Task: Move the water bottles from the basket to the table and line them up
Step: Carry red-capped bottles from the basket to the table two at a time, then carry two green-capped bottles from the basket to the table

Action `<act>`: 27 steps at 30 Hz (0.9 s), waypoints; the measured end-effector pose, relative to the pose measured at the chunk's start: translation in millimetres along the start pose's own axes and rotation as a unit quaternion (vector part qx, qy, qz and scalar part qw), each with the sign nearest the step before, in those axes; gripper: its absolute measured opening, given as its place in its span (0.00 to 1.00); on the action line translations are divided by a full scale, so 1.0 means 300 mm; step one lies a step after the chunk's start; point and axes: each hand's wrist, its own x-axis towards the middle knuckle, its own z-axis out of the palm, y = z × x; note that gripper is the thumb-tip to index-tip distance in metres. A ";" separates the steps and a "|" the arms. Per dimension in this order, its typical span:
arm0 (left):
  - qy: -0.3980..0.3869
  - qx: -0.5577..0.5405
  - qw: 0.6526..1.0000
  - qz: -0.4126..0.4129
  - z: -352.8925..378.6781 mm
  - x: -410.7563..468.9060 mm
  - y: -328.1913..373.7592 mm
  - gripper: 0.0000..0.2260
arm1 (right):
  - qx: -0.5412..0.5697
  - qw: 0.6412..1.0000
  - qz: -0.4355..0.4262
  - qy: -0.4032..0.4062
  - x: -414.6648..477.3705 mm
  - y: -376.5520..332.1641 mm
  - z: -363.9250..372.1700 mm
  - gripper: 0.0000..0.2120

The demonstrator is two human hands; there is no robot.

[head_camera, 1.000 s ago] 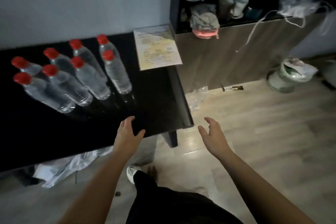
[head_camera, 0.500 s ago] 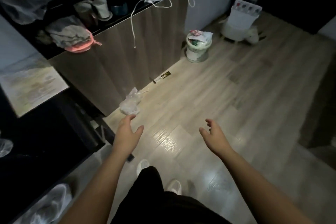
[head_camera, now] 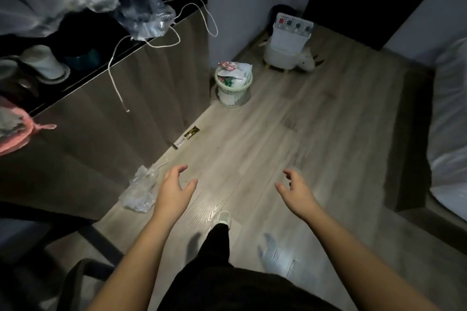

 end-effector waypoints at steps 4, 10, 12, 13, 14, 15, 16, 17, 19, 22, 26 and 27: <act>-0.030 0.014 0.999 0.028 0.007 0.255 0.152 0.20 | 0.010 1.000 0.011 0.006 0.181 -0.098 -0.083 0.25; -0.074 0.061 0.992 0.083 0.047 0.541 0.339 0.20 | 0.058 0.997 0.042 0.040 0.359 -0.150 -0.168 0.24; -0.077 0.061 0.991 0.092 0.071 0.595 0.390 0.20 | 0.069 0.995 0.052 0.044 0.403 -0.148 -0.205 0.24; -0.081 0.061 0.991 0.093 0.087 0.617 0.410 0.20 | 0.072 0.995 0.056 0.047 0.430 -0.147 -0.225 0.24; -0.085 0.059 0.990 0.092 0.106 0.638 0.427 0.20 | 0.074 0.994 0.060 0.051 0.462 -0.144 -0.246 0.24; -0.089 0.057 0.990 0.091 0.129 0.661 0.441 0.19 | 0.075 0.994 0.061 0.056 0.497 -0.143 -0.269 0.24; -0.091 0.054 0.990 0.089 0.151 0.685 0.458 0.19 | 0.079 0.993 0.061 0.061 0.536 -0.139 -0.292 0.23; -0.093 0.052 0.991 0.086 0.175 0.712 0.477 0.20 | 0.083 0.993 0.060 0.064 0.576 -0.138 -0.317 0.23; -0.097 0.052 0.991 0.080 0.227 0.771 0.517 0.20 | 0.085 0.993 0.056 0.064 0.664 -0.134 -0.372 0.23; -0.093 0.057 0.991 0.072 0.314 0.873 0.588 0.20 | 0.080 0.994 0.049 0.053 0.813 -0.120 -0.460 0.24; -0.070 0.052 0.995 0.055 0.440 1.027 0.720 0.19 | 0.078 0.996 0.032 0.036 1.043 -0.103 -0.615 0.25; -0.065 0.049 0.995 0.051 0.471 1.063 0.758 0.19 | 0.074 0.996 0.026 0.030 1.098 -0.103 -0.664 0.25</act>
